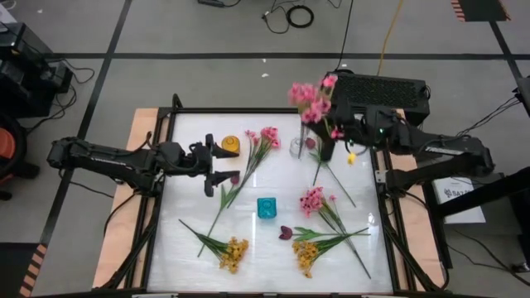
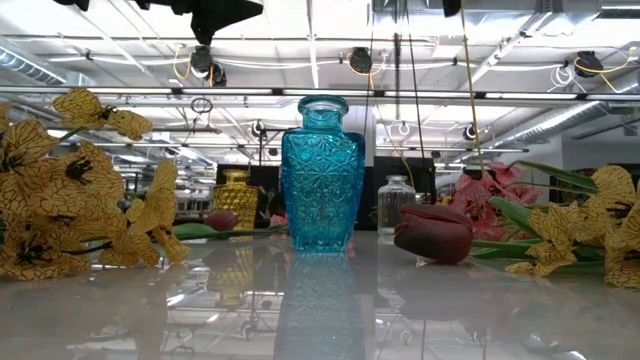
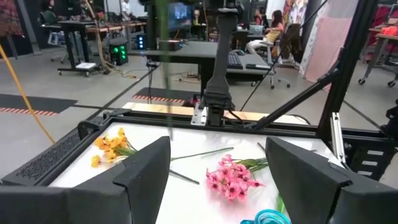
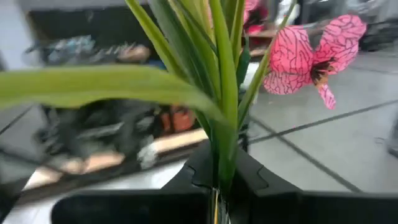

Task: Sort flowers into vase by color
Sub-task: Put the top left pink flower into the transparent vase

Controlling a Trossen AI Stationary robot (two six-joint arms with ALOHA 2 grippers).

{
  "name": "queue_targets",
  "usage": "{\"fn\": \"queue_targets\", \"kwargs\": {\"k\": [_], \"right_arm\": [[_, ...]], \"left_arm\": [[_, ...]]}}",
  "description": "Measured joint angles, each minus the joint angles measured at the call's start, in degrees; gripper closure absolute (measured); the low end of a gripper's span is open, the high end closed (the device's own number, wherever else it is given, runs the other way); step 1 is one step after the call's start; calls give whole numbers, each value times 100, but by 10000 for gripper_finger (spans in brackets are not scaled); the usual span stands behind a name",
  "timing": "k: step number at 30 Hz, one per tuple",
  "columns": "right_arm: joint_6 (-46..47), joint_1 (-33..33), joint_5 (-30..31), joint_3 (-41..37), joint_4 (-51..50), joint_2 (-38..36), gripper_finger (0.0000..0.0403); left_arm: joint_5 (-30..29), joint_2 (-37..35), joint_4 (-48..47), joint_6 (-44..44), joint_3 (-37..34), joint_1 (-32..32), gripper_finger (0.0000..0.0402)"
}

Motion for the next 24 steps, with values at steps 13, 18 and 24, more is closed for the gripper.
{"fn": "queue_targets", "kwargs": {"k": [13, 18, 24], "right_arm": [[496, -1175, -58, -541, 289, 188, 390], [502, -1292, -55, -671, 526, 185, 390], [553, -1452, -50, -866, 647, 190, 390]], "left_arm": [[-31, 2, -110, 0, 0, 0, 132], [-31, 2, -100, 1, 0, 0, 132], [-33, 2, -95, 0, 0, 0, 132]]}}
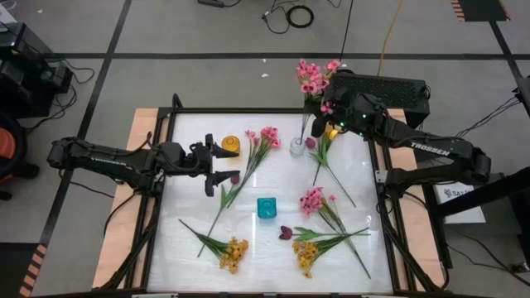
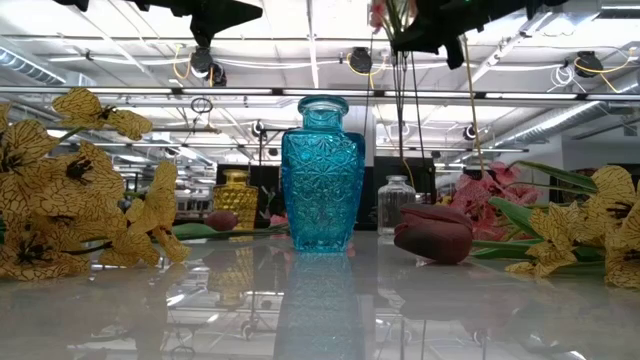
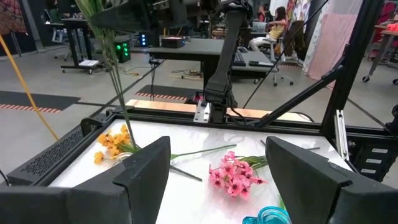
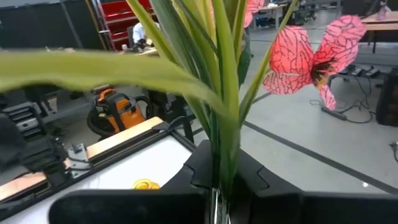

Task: Sort flowers into vase by color
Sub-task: Put the top left pink flower into the transparent vase

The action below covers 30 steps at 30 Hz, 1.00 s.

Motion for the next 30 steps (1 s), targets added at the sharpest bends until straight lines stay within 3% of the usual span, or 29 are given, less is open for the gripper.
{"fn": "queue_targets", "kwargs": {"k": [30], "right_arm": [[-97, -224, 42, -29, 348, 546, 389]], "left_arm": [[0, 0, -1, 2, -2, 0, 132]]}}
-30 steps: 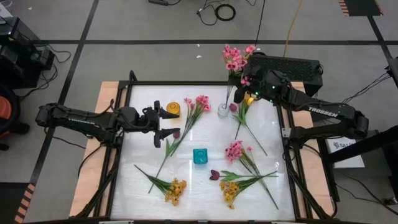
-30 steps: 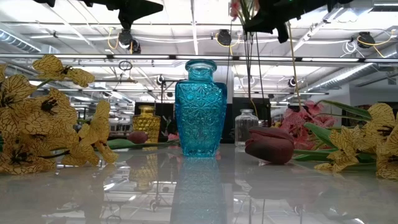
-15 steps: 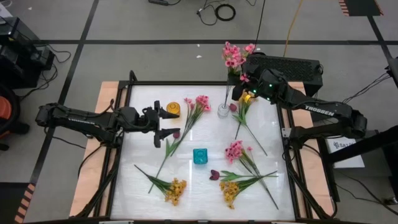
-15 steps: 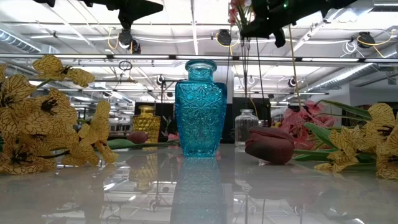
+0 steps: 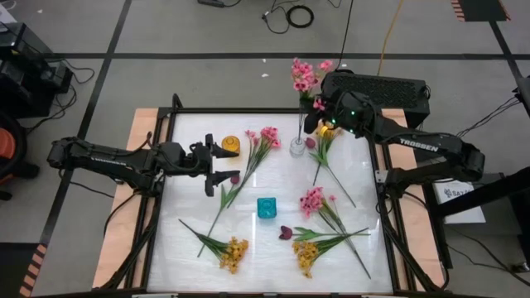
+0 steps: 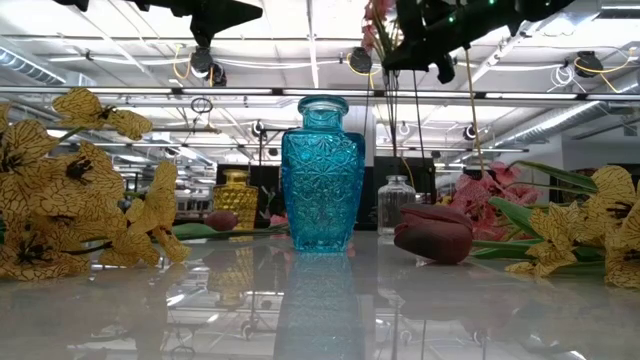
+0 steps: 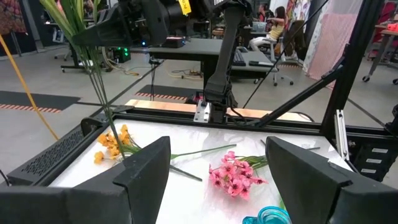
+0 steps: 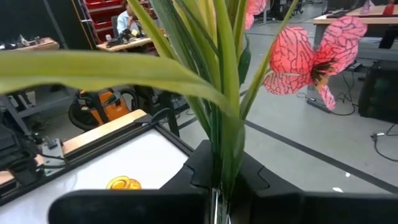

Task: Sort flowers into vase by color
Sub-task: Put the top left pink flower into the transparent vase, then put the top pink flower into the transparent vase

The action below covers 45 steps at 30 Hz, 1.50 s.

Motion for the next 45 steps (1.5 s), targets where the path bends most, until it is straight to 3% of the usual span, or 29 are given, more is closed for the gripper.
{"fn": "queue_targets", "kwargs": {"k": [20, 31, 38, 45], "right_arm": [[530, -13, 153, -4, -474, 361, 301], [669, -13, 160, -4, -958, 328, 172], [658, -13, 157, -2, -1597, -63, 85], [627, -13, 164, 0, -2552, -734, 46]], "left_arm": [[0, 2, -47, -2, -2, 0, 132], [0, 2, -102, -7, -2, 0, 132], [0, 2, -255, -9, -2, 0, 132], [1, 2, -390, -18, -2, 0, 132]]}}
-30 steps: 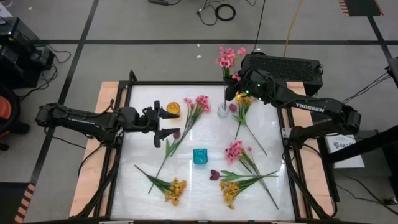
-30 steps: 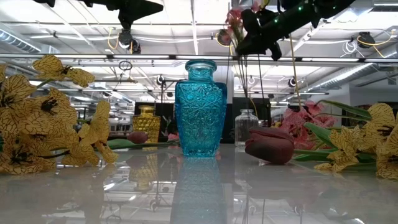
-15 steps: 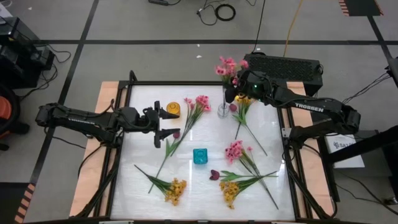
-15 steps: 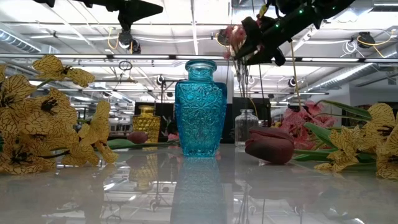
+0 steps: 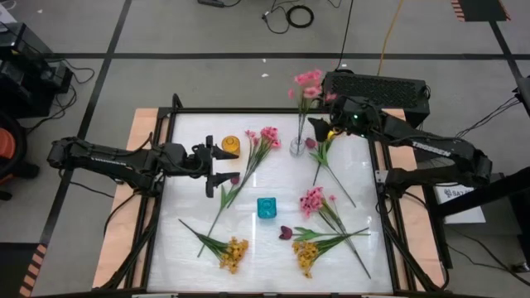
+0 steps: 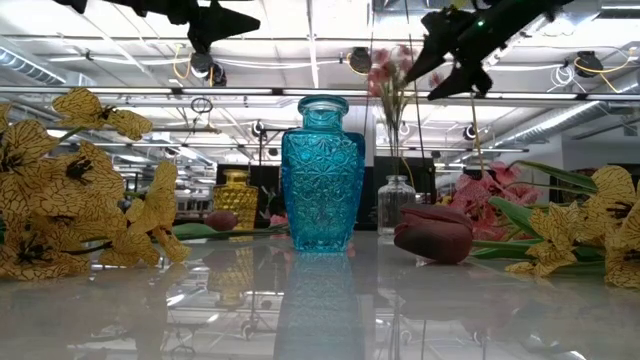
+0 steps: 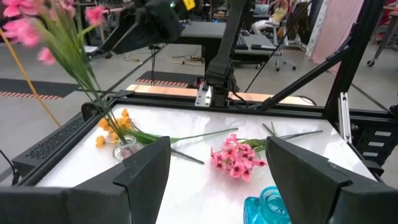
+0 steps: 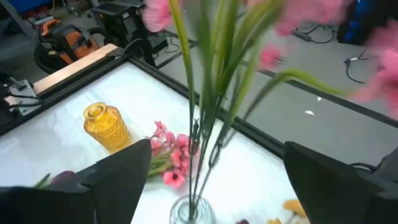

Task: Sort flowers into vase by color
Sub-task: Put the top pink flower into the transparent vase

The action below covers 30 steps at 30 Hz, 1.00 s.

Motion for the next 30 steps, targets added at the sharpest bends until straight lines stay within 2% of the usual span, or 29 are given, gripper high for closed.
{"fn": "queue_targets", "kwargs": {"k": [12, 16, 23, 30], "right_arm": [[280, 31, -4, 2, -975, -893, 46], [343, 291, 5, 2, -1103, -1121, 46], [559, 1495, 10, 2, -821, -1303, 46], [547, 2942, 1074, 4, -463, -1109, 46]], "left_arm": [[1, 0, -13, -133, 0, 0, 132], [1, 0, -125, -134, 0, 0, 132], [0, 136, -744, -239, 0, 0, 132], [-10, 970, -806, -929, -2, -22, 132]]}}
